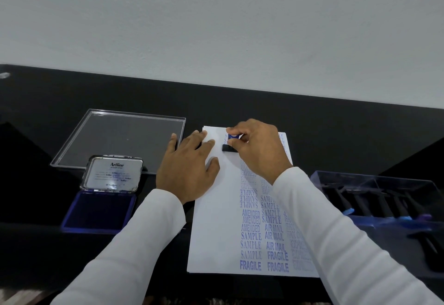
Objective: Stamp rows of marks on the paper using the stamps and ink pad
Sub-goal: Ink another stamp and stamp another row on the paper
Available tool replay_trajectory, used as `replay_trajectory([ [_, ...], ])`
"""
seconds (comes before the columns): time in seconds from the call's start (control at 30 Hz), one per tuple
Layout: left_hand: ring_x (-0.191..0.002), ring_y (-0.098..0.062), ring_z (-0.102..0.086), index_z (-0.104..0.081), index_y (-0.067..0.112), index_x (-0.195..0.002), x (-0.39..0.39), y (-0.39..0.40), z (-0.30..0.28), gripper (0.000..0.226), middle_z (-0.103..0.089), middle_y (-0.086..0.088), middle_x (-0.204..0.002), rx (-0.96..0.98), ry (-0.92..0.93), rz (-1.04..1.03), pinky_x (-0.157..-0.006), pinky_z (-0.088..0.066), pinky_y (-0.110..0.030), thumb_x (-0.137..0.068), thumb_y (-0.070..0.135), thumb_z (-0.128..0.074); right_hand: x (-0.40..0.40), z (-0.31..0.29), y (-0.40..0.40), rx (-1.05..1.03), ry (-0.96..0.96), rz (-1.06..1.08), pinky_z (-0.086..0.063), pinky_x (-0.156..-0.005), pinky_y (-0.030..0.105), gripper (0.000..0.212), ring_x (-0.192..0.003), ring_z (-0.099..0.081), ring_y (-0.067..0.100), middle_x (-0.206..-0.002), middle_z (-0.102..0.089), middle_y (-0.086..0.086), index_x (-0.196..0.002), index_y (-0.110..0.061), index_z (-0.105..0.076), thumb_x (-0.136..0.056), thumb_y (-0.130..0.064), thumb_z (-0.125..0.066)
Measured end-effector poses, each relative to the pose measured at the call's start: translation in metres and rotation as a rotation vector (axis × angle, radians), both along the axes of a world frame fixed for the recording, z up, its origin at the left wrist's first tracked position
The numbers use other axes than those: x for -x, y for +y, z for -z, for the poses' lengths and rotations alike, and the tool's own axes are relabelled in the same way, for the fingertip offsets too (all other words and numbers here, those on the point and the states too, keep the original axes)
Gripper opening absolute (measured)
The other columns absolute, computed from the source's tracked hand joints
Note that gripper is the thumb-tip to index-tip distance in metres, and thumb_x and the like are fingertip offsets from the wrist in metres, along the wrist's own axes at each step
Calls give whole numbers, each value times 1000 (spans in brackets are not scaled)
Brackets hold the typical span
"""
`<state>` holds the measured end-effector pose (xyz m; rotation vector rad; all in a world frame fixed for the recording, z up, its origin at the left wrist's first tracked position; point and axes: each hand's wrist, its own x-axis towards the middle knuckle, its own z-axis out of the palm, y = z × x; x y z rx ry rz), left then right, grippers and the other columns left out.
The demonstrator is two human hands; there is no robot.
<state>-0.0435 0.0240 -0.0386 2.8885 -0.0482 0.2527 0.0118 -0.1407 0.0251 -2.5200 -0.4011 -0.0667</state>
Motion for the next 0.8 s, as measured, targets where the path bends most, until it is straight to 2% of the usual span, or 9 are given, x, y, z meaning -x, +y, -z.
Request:
replay_trajectory([
  [0.13,-145,-24,-38,-52,25,-145,0,0,-1,65,-43,0,-156,0,9,-2,-124,-12,-55,-94,59,-29,0,1,-1,-26,-4,15,-41,-86,17,25,-86,-55,7,-117,-68,-4,-116,-24,-72,-92,-28,-69],
  [0.27,-147,-22,-35,-51,26,-146,0,0,-1,64,-41,2,-158,-5,7,-3,-124,-12,-55,-95,58,-29,-1,2,-3,-112,-20,51,-53,-91,24,24,-87,-61,7,-115,-69,-5,-114,-25,-73,-91,-26,-71],
  [0.4,-148,-19,-33,-50,26,-146,1,0,1,60,-40,3,-158,-4,-2,-6,-124,-11,-54,-96,55,-31,1,-3,-12,-420,-46,200,-59,-83,29,18,-82,-69,6,-97,-73,-9,-104,-23,-76,-86,-17,-75],
  [0.53,-148,-19,-32,-50,27,-146,1,0,-1,62,-39,4,-158,2,6,-7,-125,-10,-53,-96,56,-28,1,1,-17,-658,52,404,-62,-73,39,14,-78,-72,11,-86,-73,-10,-95,-27,-73,-87,-16,-71],
  [0.63,-148,-18,-31,-49,27,-147,2,-1,-3,64,-38,5,-159,3,9,-9,-125,-10,-53,-95,57,-25,3,4,-19,-786,139,511,-62,-64,32,17,-75,-72,15,-88,-71,-5,-99,-23,-72,-90,-11,-65],
  [0.8,-148,-19,-32,-49,27,-146,2,-1,-2,63,-38,4,-159,1,14,-9,-124,-11,-54,-95,57,-27,7,6,-19,-879,200,610,-60,-60,25,19,-74,-71,16,-90,-70,-2,-96,-21,-73,-92,-8,-60],
])
